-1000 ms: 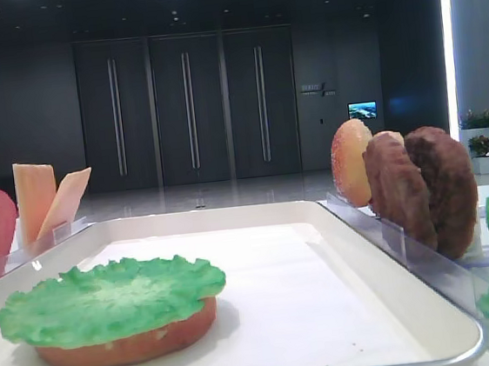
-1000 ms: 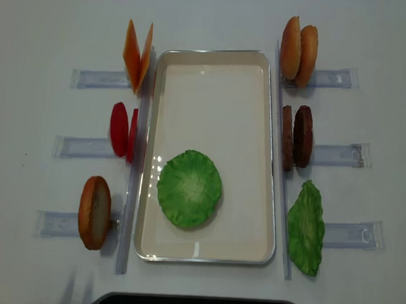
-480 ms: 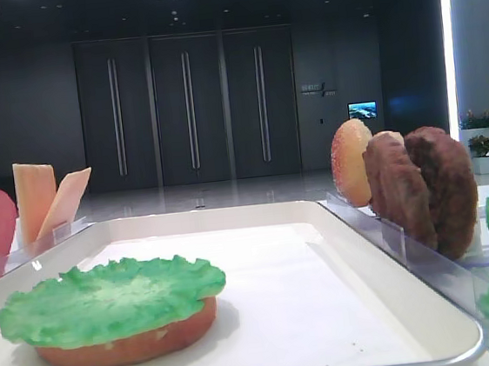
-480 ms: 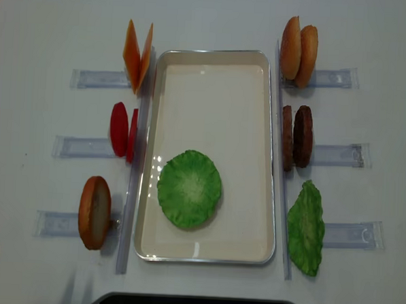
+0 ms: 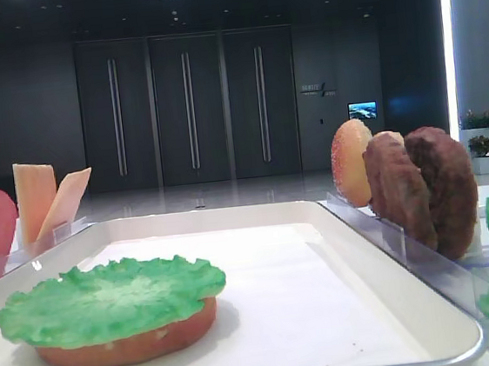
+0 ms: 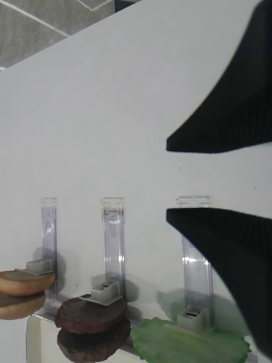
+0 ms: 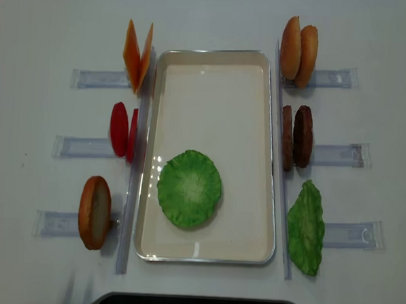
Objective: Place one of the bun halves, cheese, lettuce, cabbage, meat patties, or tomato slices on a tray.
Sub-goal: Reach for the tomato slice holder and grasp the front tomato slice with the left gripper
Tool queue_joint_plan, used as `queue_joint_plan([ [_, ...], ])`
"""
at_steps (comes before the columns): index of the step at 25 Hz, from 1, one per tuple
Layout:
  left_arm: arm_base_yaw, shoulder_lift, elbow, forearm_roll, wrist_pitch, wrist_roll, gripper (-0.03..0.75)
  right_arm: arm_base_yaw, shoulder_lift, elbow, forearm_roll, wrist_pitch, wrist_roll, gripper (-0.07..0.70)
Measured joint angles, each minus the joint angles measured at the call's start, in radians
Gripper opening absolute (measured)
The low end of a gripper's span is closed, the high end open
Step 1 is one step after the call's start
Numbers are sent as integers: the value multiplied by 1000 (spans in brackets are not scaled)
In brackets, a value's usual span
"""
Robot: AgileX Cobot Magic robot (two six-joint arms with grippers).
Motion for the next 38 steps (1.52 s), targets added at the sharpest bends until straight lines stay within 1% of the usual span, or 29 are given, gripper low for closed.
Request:
queue_joint_plan([
  [1,0,42,-18,0,13,-14,286,0,0,0,0,0,0,232],
  [3,0,132,-56,2,23,-39,286,0,0,0,0,0,0,232],
  [6,0,305,-133,3,23,-81,286,0,0,0,0,0,0,232],
  [11,0,607,-247,22,-12,-120,286,0,0,0,0,0,0,232],
  [14,0,802,-307,27,-47,-139,286,0,0,0,0,0,0,232],
  [16,0,926,-346,27,-58,-141,288,0,0,0,0,0,0,232],
  [18,0,1061,-393,27,-73,-141,308,0,0,0,0,0,0,232],
  [21,0,1239,-469,27,-74,-141,372,0,0,0,0,0,0,232],
  [24,0,1367,-541,12,-78,-139,408,0,0,0,0,0,0,232],
  [28,0,1454,-607,-5,-90,-133,417,0,0,0,0,0,0,232],
  [33,-3,1465,-625,-6,-96,-132,419,0,0,0,0,0,0,232],
  [35,-32,1466,-625,8,-96,-137,421,0,0,0,0,0,0,232],
  [37,-102,1468,-625,41,-97,-167,421,0,0,0,0,0,0,232],
  [38,-152,1471,-625,60,-99,-193,421,0,0,0,0,0,0,232],
])
